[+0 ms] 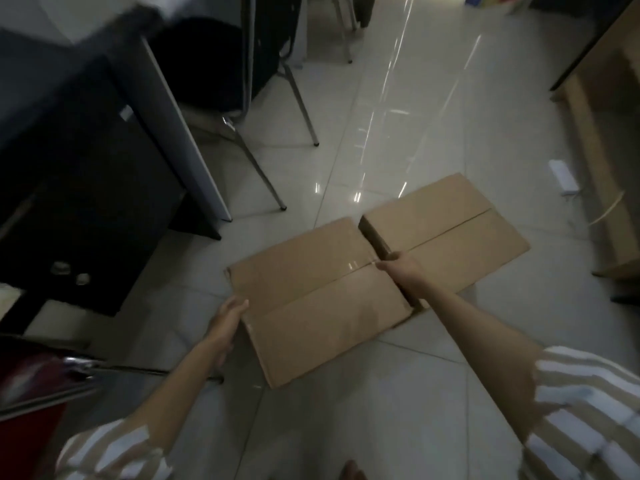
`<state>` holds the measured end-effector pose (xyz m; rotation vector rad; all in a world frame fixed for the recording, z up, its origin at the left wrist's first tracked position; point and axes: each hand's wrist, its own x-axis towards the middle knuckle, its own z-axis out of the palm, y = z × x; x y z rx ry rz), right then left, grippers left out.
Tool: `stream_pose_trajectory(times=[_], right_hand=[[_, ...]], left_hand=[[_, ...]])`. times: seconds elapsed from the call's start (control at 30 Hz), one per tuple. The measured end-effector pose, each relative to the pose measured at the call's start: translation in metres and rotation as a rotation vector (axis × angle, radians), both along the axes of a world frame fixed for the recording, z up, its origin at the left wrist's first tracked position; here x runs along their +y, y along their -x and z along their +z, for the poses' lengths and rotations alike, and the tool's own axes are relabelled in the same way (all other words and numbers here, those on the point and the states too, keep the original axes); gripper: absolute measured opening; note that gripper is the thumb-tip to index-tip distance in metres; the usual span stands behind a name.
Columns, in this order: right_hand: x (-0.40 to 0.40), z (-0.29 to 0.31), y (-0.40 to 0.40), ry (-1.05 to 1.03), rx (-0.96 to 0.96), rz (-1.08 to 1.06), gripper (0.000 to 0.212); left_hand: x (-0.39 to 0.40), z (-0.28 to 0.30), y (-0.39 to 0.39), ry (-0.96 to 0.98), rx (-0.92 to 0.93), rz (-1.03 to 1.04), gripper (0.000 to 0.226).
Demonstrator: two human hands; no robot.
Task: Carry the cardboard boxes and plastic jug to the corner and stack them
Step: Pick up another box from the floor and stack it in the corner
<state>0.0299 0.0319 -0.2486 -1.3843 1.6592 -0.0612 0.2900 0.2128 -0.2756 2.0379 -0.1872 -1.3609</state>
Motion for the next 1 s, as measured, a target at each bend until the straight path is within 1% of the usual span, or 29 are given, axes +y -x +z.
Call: stream_pose_trajectory(times=[0.07, 0.1, 0.17, 0.2, 0.27, 0.33, 0.37, 0.43, 0.5, 0.53, 0.57, 0.6, 0.63, 0.67, 0.7, 0.8, 0.87, 0.93, 1.0], right_hand=[[-0.011, -0.053, -0.001, 0.048, 0.070, 0.062, 0.044], [-0.015, -0.077, -0.001, 0.071, 0.109, 0.091, 0.059], [-0.018, -0.112, -0.001, 0.077, 0.184, 0.105, 0.086], [-0.017, -0.123, -0.002, 0.064, 0.195, 0.084, 0.092], [-0.008, -0.135, -0.002, 0.070, 0.230, 0.061, 0.096], [0.004, -0.138, 0.000, 0.117, 0.274, 0.038, 0.100], [0.008, -0.137, 0.003, 0.096, 0.283, 0.017, 0.104], [0.012, -0.140, 0.016, -0.066, 0.262, 0.002, 0.118], [0.017, -0.144, 0.027, -0.247, 0.146, -0.051, 0.132], [0.021, -0.148, 0.031, -0.278, 0.039, -0.102, 0.132], [0.025, -0.154, 0.033, -0.275, -0.094, -0.147, 0.127], [0.030, -0.161, 0.032, -0.248, -0.212, -0.181, 0.120], [0.036, -0.167, 0.030, -0.211, -0.273, -0.212, 0.112], [0.041, -0.172, 0.029, -0.181, -0.294, -0.245, 0.105], [0.044, -0.174, 0.029, -0.167, -0.289, -0.273, 0.099], [0.046, -0.163, 0.034, -0.235, -0.287, -0.297, 0.095], [0.046, -0.140, 0.037, -0.252, -0.304, -0.304, 0.094], [0.045, -0.110, 0.038, -0.219, -0.315, -0.307, 0.094], [0.043, -0.071, 0.040, -0.187, -0.342, -0.313, 0.084]], left_hand=[[0.005, -0.062, -0.005, -0.027, 0.011, 0.047, 0.052], [0.007, -0.088, -0.006, -0.025, 0.015, 0.080, 0.057], [0.008, -0.129, -0.004, 0.000, 0.017, 0.125, 0.065], [0.007, -0.141, 0.000, 0.034, 0.017, 0.131, 0.064], [0.004, -0.157, 0.006, 0.102, 0.002, 0.140, 0.058], [0.001, -0.160, 0.010, 0.161, -0.051, 0.201, 0.054], [0.001, -0.157, 0.008, 0.176, -0.089, 0.223, 0.055], [0.004, -0.154, -0.007, 0.172, -0.153, 0.194, 0.068], [0.010, -0.156, -0.031, 0.104, -0.100, 0.085, 0.087], [0.011, -0.157, -0.041, 0.080, -0.040, 0.034, 0.091], [0.010, -0.160, -0.047, 0.063, 0.027, 0.003, 0.092], [0.009, -0.163, -0.052, 0.063, 0.076, -0.018, 0.088], [0.007, -0.162, -0.053, 0.071, 0.112, -0.018, 0.079], [0.006, -0.162, -0.053, 0.076, 0.137, -0.011, 0.073], [0.005, -0.161, -0.052, 0.066, 0.157, -0.009, 0.071], [0.005, -0.144, -0.048, 0.051, 0.209, -0.052, 0.075], [0.003, -0.124, -0.050, 0.041, 0.179, -0.056, 0.080], [-0.002, -0.097, -0.053, 0.049, 0.162, -0.071, 0.085], [-0.009, -0.059, -0.052, 0.060, 0.173, -0.088, 0.080]])
